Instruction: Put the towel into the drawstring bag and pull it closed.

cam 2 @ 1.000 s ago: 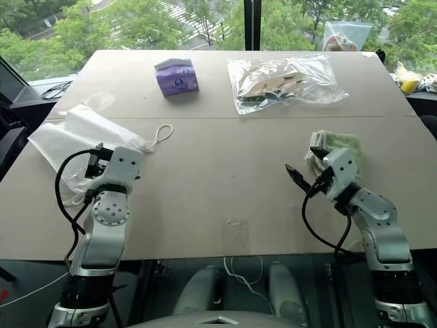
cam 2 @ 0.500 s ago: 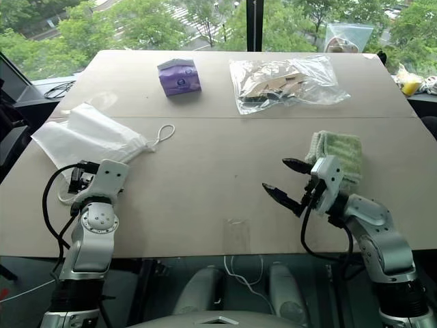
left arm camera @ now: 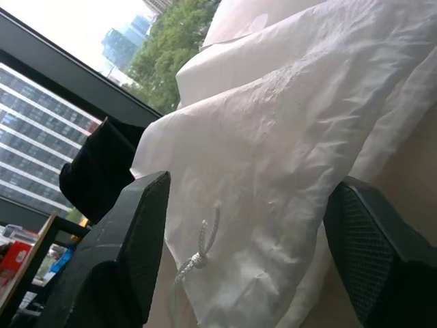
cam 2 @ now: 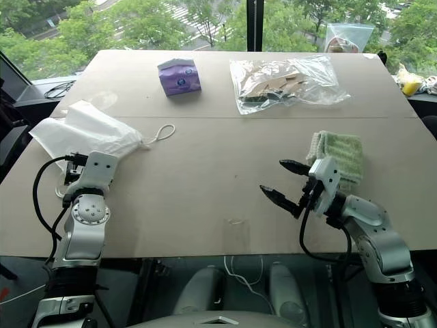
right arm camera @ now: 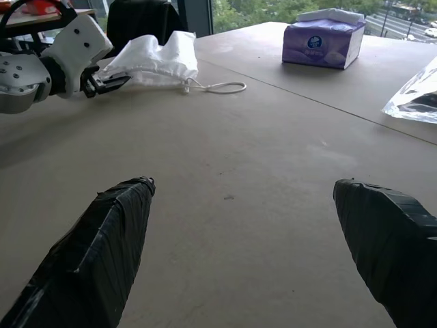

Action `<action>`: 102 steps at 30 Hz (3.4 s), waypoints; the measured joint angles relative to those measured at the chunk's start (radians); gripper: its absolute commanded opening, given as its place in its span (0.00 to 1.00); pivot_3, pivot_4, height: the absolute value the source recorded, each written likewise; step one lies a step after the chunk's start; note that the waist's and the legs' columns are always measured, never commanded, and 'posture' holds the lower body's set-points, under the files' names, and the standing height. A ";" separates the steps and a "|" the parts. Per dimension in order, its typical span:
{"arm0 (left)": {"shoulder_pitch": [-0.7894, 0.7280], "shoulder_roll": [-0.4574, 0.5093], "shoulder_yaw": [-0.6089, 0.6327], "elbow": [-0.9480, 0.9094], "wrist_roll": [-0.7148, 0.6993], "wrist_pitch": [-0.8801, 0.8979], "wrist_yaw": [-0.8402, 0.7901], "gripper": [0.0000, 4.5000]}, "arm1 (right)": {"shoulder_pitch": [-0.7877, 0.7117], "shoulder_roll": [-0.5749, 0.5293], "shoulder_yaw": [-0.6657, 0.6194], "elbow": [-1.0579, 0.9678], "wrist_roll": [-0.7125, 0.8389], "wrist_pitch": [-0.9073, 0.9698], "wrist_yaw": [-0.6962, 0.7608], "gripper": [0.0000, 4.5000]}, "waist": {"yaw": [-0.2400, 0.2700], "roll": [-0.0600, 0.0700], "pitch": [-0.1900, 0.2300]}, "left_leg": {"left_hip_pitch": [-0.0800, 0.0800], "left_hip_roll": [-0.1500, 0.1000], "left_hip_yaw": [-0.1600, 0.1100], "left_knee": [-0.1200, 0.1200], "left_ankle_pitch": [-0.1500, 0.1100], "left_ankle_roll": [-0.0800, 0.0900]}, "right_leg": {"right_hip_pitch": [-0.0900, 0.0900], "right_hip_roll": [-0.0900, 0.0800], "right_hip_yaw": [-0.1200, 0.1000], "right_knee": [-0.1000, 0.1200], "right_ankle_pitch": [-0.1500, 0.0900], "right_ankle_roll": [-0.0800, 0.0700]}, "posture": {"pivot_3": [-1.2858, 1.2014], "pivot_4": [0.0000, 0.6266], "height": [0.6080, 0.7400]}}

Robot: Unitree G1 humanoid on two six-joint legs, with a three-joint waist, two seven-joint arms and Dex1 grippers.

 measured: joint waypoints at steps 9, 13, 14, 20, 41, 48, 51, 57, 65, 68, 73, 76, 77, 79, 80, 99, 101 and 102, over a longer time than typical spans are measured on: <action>-0.049 0.011 -0.003 0.002 -0.022 -0.004 -0.035 0.01 | 0.002 0.009 0.000 0.000 0.000 -0.003 -0.017 1.00 | -0.001 0.000 0.000 | 0.000 0.000 0.000 0.000 0.000 0.000 | 0.000 0.000 0.000 0.000 0.000 0.000 | 0.52 0.24 1.00; -0.103 0.023 -0.004 -0.001 -0.024 0.014 -0.070 0.01 | 0.005 0.011 -0.001 0.000 -0.001 -0.006 -0.023 1.00 | 0.001 0.000 0.000 | 0.000 0.000 0.000 0.000 0.000 0.000 | 0.000 0.000 0.000 0.000 0.000 0.000 | 0.52 0.24 1.00; -0.122 0.023 -0.008 -0.006 -0.026 0.026 -0.084 0.01 | 0.005 0.011 -0.003 0.000 -0.002 -0.008 -0.027 1.00 | 0.002 0.000 0.000 | 0.000 0.000 0.000 0.000 0.000 0.000 | 0.000 0.000 0.000 0.000 0.000 0.000 | 0.52 0.24 1.00; -0.240 0.009 -0.075 -0.076 -0.059 0.154 -0.218 0.01 | -0.010 -0.007 -0.051 0.021 -0.027 -0.025 -0.064 1.00 | 0.004 0.000 0.000 | -0.001 -0.001 0.000 0.001 0.000 0.000 | 0.000 0.000 0.000 0.000 0.002 0.004 | 0.52 0.24 1.00; -0.557 -0.101 -0.190 -0.243 -0.220 0.719 -0.391 0.01 | -0.348 0.033 -0.515 0.562 0.062 0.525 -0.500 1.00 | -0.007 0.000 0.001 | -0.001 -0.001 0.000 0.001 0.000 0.000 | 0.000 0.001 0.002 0.001 0.003 0.003 | 0.52 0.24 1.00; -0.555 -0.099 -0.198 -0.243 -0.229 0.719 -0.388 0.01 | -0.467 0.135 -0.563 0.645 0.187 0.609 -0.492 1.00 | -0.025 0.000 0.001 | 0.000 0.000 0.000 0.001 0.000 0.000 | 0.000 0.003 0.003 0.003 0.002 0.004 | 0.52 0.24 1.00; -0.554 -0.098 -0.199 -0.244 -0.230 0.718 -0.387 0.01 | -0.495 0.171 -0.560 0.667 0.223 0.626 -0.482 1.00 | -0.030 0.000 0.001 | 0.001 0.000 0.000 0.001 0.000 0.000 | 0.000 0.003 0.003 0.003 0.002 0.004 | 0.52 0.24 1.00; -0.548 -0.093 -0.199 -0.244 -0.230 0.715 -0.386 0.01 | -0.506 0.142 -0.323 0.684 0.063 0.484 -0.399 1.00 | -0.040 0.000 0.001 | 0.001 0.000 0.001 0.001 0.000 0.000 | 0.000 0.003 0.003 0.003 0.002 0.005 | 0.52 0.24 1.00; -0.529 -0.090 -0.200 -0.246 -0.230 0.713 -0.384 0.01 | -0.510 0.115 -0.082 0.676 -0.158 0.335 -0.308 1.00 | -0.064 -0.003 0.000 | 0.004 0.003 0.001 0.002 0.000 0.000 | 0.000 0.006 0.004 0.005 0.003 0.004 | 0.52 0.24 1.00; -0.529 -0.090 -0.203 -0.246 -0.230 0.710 -0.383 0.01 | -0.507 0.081 -0.013 0.665 -0.216 0.310 -0.253 1.00 | -0.064 -0.003 0.000 | 0.004 0.004 0.000 0.001 0.000 0.000 | 0.000 0.008 0.004 0.005 0.002 0.004 | 0.52 0.24 1.00; -0.528 -0.090 -0.208 -0.246 -0.230 0.699 -0.382 0.00 | -0.501 0.068 0.050 0.652 -0.281 0.249 -0.203 0.66 | -0.063 -0.004 -0.001 | 0.005 0.006 0.000 0.000 0.000 0.000 | 0.000 0.009 0.004 0.005 0.002 0.004 | 0.52 0.24 1.00; -0.516 -0.089 -0.208 -0.245 -0.230 0.688 -0.381 0.00 | -0.486 0.075 0.080 0.651 -0.323 0.159 -0.180 0.36 | -0.063 -0.004 -0.002 | 0.006 0.006 0.001 0.001 0.000 0.000 | 0.001 0.009 0.004 0.005 0.003 0.003 | 0.52 0.24 1.00; -0.512 -0.089 -0.208 -0.244 -0.230 0.686 -0.381 0.00 | -0.479 0.075 0.094 0.651 -0.347 0.112 -0.174 0.25 | -0.063 -0.004 -0.002 | 0.006 0.006 0.001 0.001 0.000 0.000 | 0.001 0.009 0.004 0.005 0.003 0.003 | 0.52 0.24 1.00; -0.511 -0.089 -0.208 -0.239 -0.230 0.686 -0.381 0.00 | -0.469 0.074 0.113 0.651 -0.378 0.045 -0.168 0.08 | -0.063 -0.004 -0.002 | 0.006 0.006 0.001 0.002 0.000 0.000 | 0.001 0.009 0.004 0.005 0.003 0.003 | 0.52 0.24 1.00; -0.512 -0.089 -0.208 -0.238 -0.230 0.686 -0.381 0.00 | -0.463 0.073 0.120 0.652 -0.397 0.003 -0.166 0.03 | -0.063 -0.004 -0.002 | 0.006 0.006 0.001 0.002 0.000 0.000 | 0.001 0.009 0.004 0.005 0.003 0.003 | 0.52 0.24 1.00; -0.539 -0.149 0.002 -0.131 -0.568 0.580 -0.544 0.00 | -0.446 0.197 0.015 0.175 0.084 0.444 -0.065 0.03 | -0.021 0.000 0.002 | -0.003 0.004 0.000 0.000 0.000 0.000 | -0.005 0.007 0.003 0.004 0.003 0.003 | 0.52 0.24 1.00; -0.532 -0.140 0.006 -0.131 -0.633 0.607 -0.601 0.00 | -0.469 0.209 0.020 0.146 0.112 0.475 -0.081 0.03 | -0.018 0.000 0.002 | -0.003 0.003 0.000 0.001 0.000 0.000 | -0.005 0.006 0.003 0.004 0.003 0.003 | 0.52 0.24 1.00; -0.529 -0.136 0.003 -0.131 -0.652 0.613 -0.619 0.00 | -0.474 0.210 0.024 0.144 0.114 0.477 -0.085 0.03 | -0.016 0.000 0.002 | -0.003 0.003 0.000 0.001 0.000 0.000 | -0.005 0.006 0.003 0.004 0.003 0.003 | 0.52 0.24 1.00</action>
